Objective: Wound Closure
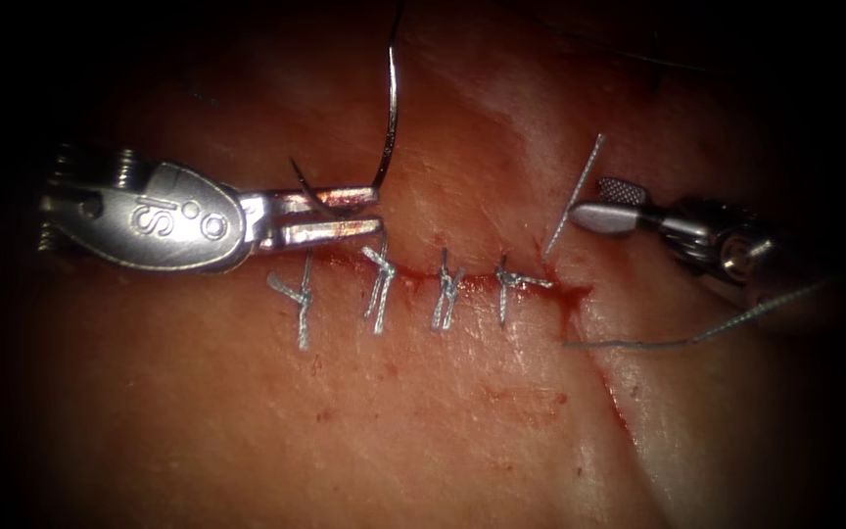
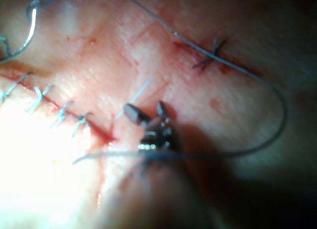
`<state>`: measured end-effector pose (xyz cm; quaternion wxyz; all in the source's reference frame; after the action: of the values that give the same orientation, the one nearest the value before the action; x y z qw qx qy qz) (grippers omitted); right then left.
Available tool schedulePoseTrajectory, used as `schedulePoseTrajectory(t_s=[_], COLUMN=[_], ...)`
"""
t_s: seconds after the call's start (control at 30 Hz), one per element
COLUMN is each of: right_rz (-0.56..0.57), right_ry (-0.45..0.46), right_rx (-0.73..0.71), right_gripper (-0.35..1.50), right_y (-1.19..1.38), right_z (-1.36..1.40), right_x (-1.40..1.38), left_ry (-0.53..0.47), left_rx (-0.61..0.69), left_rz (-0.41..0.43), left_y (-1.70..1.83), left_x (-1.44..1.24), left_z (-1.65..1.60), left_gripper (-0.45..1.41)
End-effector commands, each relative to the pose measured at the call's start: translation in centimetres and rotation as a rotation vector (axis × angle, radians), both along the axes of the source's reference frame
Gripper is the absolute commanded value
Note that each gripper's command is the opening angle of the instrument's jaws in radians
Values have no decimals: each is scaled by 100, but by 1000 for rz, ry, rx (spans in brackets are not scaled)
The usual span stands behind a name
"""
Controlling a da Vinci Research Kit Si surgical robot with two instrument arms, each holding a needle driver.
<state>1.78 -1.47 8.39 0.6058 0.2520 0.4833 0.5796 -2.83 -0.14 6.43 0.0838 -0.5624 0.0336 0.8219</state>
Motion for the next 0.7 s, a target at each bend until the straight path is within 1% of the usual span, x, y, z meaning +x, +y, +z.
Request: schedulePoseTrajectory(t_s=[0.03, 0.1, 0.17, 0.3, 0.43, 0.47, 0.5, 0.53, 0.6, 0.7], right_rz=[-5, -7, 1, -12, -29, -33, -42, -44, -40, -22], right_ry=[11, 20, 53, 65, 74, 83, 90, 97, 119, 100], right_rx=[1, 4, 15, 14, 18, 17, 18, 17, 16, -11], right_gripper=[111, 108, 104, 89, 49, 24, -10, -35, -35, -35], right_y=[2, 2, 3, 2, 0, 0, 0, 1, 4, 13], right_z=[3, 3, 3, 2, 0, 0, 0, -1, -3, -9], right_x=[14, 19, 24, 26, 25, 25, 25, 25, 23, 21], left_ry=[-1, -1, -1, -2, 1, 1, 1, 1, 1, 1], left_rx=[-1, -1, -1, -1, 0, 0, 0, 0, 0, -1], left_rz=[0, 0, 0, 1, 2, 3, 3, 3, 3, 3], left_y=[-1, -1, -1, -1, -1, -1, -1, -1, -1, -1], left_x=[-5, -5, -5, -4, -4, -4, -4, -4, -4, -4], left_z=[6, 6, 6, 6, 6, 6, 6, 6, 6, 7], left_gripper=[-45, -45, -45, -45, -45, -45, -45, -45, -45, -45])
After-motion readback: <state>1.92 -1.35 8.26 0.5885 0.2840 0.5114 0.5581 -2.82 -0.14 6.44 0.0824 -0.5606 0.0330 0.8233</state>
